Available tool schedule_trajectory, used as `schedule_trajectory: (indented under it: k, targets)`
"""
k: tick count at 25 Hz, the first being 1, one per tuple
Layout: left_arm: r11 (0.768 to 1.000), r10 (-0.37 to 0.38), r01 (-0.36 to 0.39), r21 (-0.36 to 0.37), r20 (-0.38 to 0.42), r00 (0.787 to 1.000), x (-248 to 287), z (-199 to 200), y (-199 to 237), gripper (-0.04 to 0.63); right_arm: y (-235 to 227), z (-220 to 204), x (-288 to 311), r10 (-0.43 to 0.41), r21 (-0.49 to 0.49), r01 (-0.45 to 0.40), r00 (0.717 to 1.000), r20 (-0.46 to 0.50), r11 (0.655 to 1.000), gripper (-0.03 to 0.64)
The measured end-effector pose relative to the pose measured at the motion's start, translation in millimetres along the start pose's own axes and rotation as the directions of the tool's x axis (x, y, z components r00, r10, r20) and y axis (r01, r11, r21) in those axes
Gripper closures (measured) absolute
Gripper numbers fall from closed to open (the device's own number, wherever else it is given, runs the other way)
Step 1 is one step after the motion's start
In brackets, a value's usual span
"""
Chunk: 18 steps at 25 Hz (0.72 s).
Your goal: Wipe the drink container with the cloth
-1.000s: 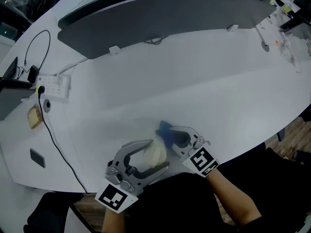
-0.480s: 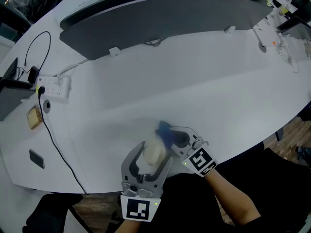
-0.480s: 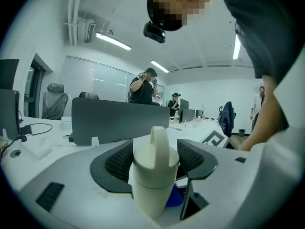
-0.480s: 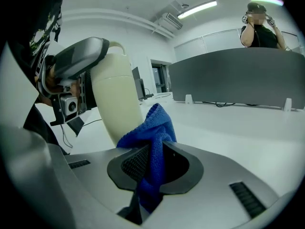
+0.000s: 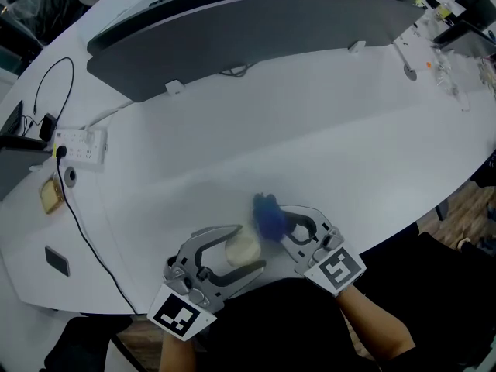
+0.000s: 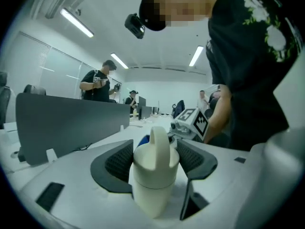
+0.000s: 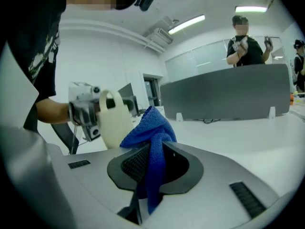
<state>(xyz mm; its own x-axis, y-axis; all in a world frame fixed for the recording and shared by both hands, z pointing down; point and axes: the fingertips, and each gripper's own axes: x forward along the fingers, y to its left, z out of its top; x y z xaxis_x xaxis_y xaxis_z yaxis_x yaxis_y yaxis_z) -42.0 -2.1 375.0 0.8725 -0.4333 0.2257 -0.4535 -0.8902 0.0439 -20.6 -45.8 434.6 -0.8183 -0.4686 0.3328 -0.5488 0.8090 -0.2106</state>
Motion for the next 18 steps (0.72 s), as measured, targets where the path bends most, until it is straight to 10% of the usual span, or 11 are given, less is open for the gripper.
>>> schedule_trajectory:
  k: [9,18]
  targets:
    - [0.996,-0.085,0.085,-0.017,0.010,0.996,3.2,0.0,1.1,0.311,28.0,33.9,-10.4,0.095,-0.087,-0.090,0.994,0.061,0.992,0.572]
    - [0.995,-0.096,0.096,-0.011,0.021,0.995,3.5,0.1,-1.2,0.310,9.0,-75.2,20.6,0.041,-0.134,-0.086,0.951,-0.306,0.987,0.574]
